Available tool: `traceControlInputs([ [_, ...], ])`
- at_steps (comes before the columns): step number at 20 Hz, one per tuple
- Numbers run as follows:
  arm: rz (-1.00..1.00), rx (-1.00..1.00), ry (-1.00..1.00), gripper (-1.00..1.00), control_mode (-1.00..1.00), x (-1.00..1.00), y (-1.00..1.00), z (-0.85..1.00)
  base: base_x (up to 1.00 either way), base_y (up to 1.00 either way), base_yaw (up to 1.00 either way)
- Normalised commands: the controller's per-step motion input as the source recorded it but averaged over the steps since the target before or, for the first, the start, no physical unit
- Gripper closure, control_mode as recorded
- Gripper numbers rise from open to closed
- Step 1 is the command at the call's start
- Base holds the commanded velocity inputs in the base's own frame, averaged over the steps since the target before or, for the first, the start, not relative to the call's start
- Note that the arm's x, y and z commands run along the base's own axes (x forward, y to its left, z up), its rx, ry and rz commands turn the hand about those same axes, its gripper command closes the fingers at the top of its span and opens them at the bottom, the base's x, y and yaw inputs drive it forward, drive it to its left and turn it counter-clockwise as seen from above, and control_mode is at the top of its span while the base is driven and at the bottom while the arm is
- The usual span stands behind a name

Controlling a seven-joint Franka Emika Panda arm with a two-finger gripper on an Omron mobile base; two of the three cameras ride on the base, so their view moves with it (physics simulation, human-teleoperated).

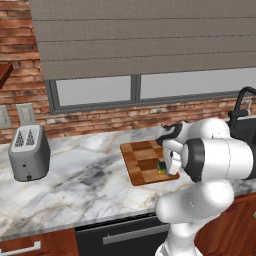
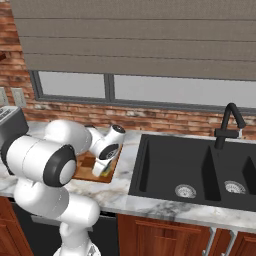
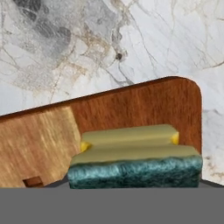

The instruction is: Pick up the sponge from the counter and clean the cutting board by briefly scrubbing or pressing down on the cutting board. Once finished, release the sponge.

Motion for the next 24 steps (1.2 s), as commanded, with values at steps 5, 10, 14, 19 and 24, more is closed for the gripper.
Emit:
traceControlInputs([
  [5,0.01,0.04,0.0,1.0,-1.0,0.12,-0.06,-0.34,0.0,0.0,0.0],
  [10,0.01,0.04,0.0,1.0,-1.0,0.45,-0.06,-0.31,0.0,0.0,0.0],
  [14,0.0,0.0,0.0,1.0,-1.0,0.69,0.0,-0.12,0.0,0.0,0.0],
  [19,0.0,0.0,0.0,1.0,-1.0,0.73,0.0,0.0,0.0,0.0,0.0],
  [24,0.0,0.0,0.0,1.0,-1.0,0.74,0.0,-0.04,0.0,0.0,0.0],
])
